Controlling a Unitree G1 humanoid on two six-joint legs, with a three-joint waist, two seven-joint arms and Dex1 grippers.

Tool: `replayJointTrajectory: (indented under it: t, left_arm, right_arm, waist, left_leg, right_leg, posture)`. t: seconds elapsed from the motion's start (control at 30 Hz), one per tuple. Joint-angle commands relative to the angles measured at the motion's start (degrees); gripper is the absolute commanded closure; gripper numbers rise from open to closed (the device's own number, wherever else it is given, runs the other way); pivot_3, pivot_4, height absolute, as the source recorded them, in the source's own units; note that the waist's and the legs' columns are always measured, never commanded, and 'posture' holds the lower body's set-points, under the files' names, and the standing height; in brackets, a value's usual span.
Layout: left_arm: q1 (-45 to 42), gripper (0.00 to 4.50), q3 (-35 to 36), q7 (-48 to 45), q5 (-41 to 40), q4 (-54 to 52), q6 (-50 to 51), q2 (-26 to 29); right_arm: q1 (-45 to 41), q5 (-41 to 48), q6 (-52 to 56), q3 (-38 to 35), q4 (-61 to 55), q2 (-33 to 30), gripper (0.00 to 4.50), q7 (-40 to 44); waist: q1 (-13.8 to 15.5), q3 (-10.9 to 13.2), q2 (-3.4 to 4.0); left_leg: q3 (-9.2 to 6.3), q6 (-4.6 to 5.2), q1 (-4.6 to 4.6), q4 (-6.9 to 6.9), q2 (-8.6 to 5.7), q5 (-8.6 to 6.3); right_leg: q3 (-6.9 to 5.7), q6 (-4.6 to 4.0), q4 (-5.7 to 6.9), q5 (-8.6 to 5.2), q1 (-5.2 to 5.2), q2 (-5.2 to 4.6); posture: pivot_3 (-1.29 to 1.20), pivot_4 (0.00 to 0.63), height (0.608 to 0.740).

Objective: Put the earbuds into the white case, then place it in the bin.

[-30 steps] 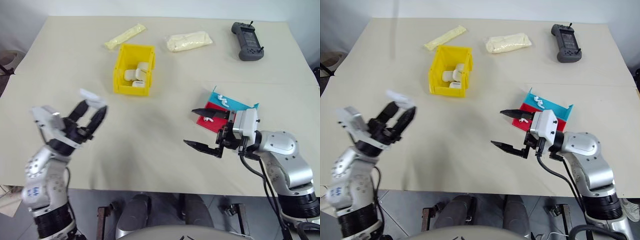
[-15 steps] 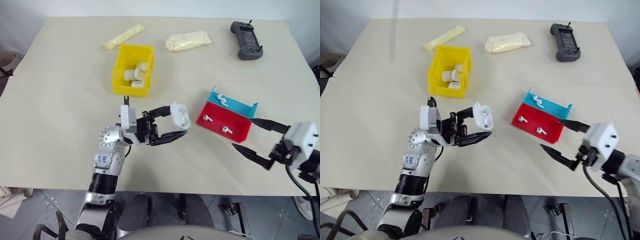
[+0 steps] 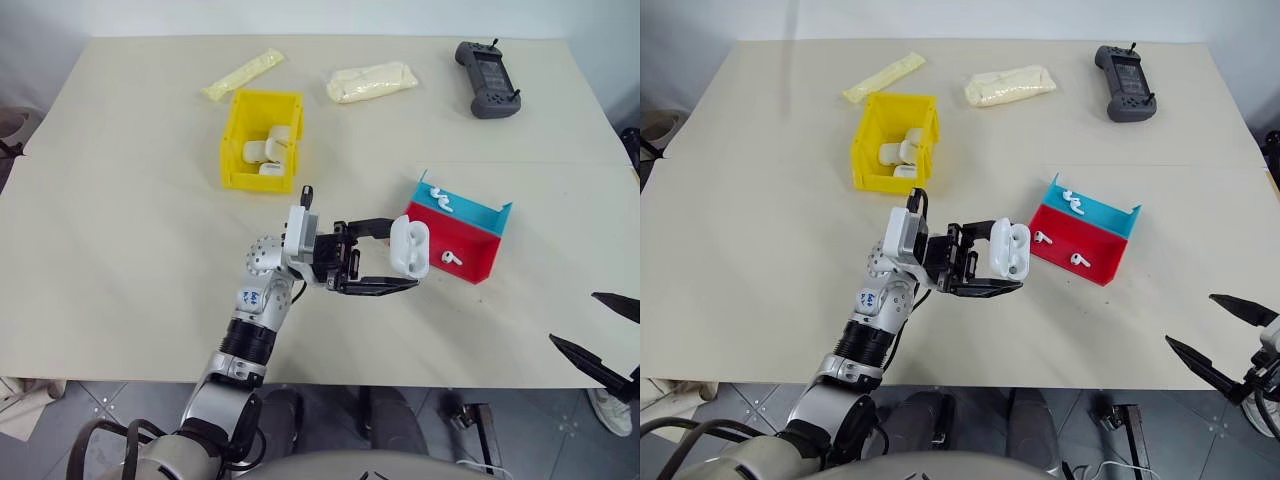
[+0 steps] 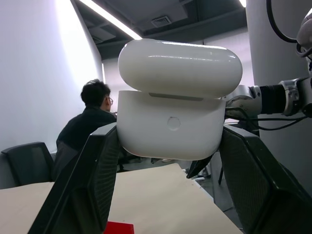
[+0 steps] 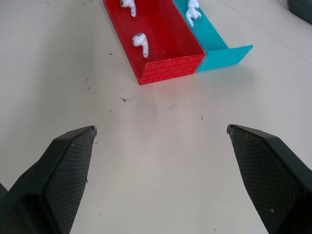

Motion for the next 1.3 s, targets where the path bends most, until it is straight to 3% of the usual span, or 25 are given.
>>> replayJointTrajectory:
  t: [0.03,0.17,0.27,0.43,0.6,0.87,1.1,1.3]
  left_arm:
    - [0.6,1.75,0.2,0.8,-0.3,-1.7,1.0,1.3]
    - [1.9,1.75,0.7,1.9,-0.4,-3.5,2.4,3.6]
    - [2.6,1.75,0.5,2.6,-0.4,-4.6,2.9,4.4]
    - [2.6,1.75,0.3,4.0,0.0,-5.6,2.9,4.4]
    - [3.0,1.75,0.3,5.6,0.2,-6.5,2.8,4.4]
    - [3.3,1.75,-0.3,6.1,0.3,-6.8,2.8,4.7]
    - [3.4,1.75,-0.8,6.7,0.3,-7.2,2.7,4.4]
    - [3.6,1.75,-1.0,6.9,0.2,-7.4,2.8,4.7]
  right_arm:
    - [-4.3,3.4,14.7,3.5,-6.7,-8.4,0.00,-4.6]
    - [-20.5,9.2,36.3,16.6,-10.4,-22.1,0.00,-12.7]
    - [-39.1,10.5,47.6,32.4,-8.5,-26.3,0.00,-14.8]
    - [-59.8,0.1,53.7,55.3,-3.1,-25.5,0.00,-14.0]
    - [-71.0,-7.8,56.2,68.3,2.7,-22.7,0.00,-12.1]
    - [-78.2,-13.5,57.7,76.5,6.4,-19.6,0.00,-8.6]
    - [-79.1,-16.8,56.7,77.9,7.8,-18.6,2.23,-6.1]
    - [-79.4,-19.2,55.9,78.4,9.6,-17.6,2.23,-4.5]
  waist:
    - [-0.1,0.0,0.07]
    - [0.3,-0.1,0.16]
    - [0.5,0.0,0.13]
    - [1.3,0.0,0.09]
    - [1.2,0.0,0.09]
    - [0.6,0.0,0.09]
    - [0.1,0.0,0.09]
    - [0.1,0.0,0.09]
  left_leg:
    - [0.02,0.00,0.03,0.01,0.02,0.00]
    - [-0.09,-0.03,-0.08,0.03,0.05,0.01]
    - [-0.21,-0.05,-0.18,0.07,0.05,0.01]
    - [-0.32,-0.03,-0.35,0.07,-0.10,0.01]
    - [-0.30,-0.02,-0.41,0.04,-0.14,0.00]
    - [-0.28,-0.02,-0.43,0.04,-0.12,0.01]
    - [-0.27,-0.02,-0.43,0.04,-0.14,0.01]
    - [-0.25,-0.02,-0.43,0.04,-0.13,0.01]
  right_leg:
    - [0.02,0.00,0.01,0.00,0.00,0.00]
    - [-0.04,-0.01,0.04,0.00,-0.12,0.01]
    - [-0.14,-0.06,-0.03,0.00,-0.13,-0.02]
    - [-0.25,-0.03,-0.29,0.04,-0.16,-0.14]
    - [-0.26,0.00,-0.28,0.06,-0.25,-0.17]
    - [-0.27,0.00,-0.18,0.06,-0.30,-0.14]
    - [-0.25,0.00,0.05,0.06,-0.33,-0.15]
    - [-0.24,0.00,0.06,0.06,-0.33,-0.14]
  posture:
    - [0.00,0.150,0.740]
    - [0.00,0.150,0.740]
    - [0.00,0.150,0.740]
    - [0.00,0.150,0.740]
    - [0.00,0.150,0.740]
    - [0.00,0.150,0.740]
    - [0.00,0.150,0.740]
    - [0.00,0.150,0.740]
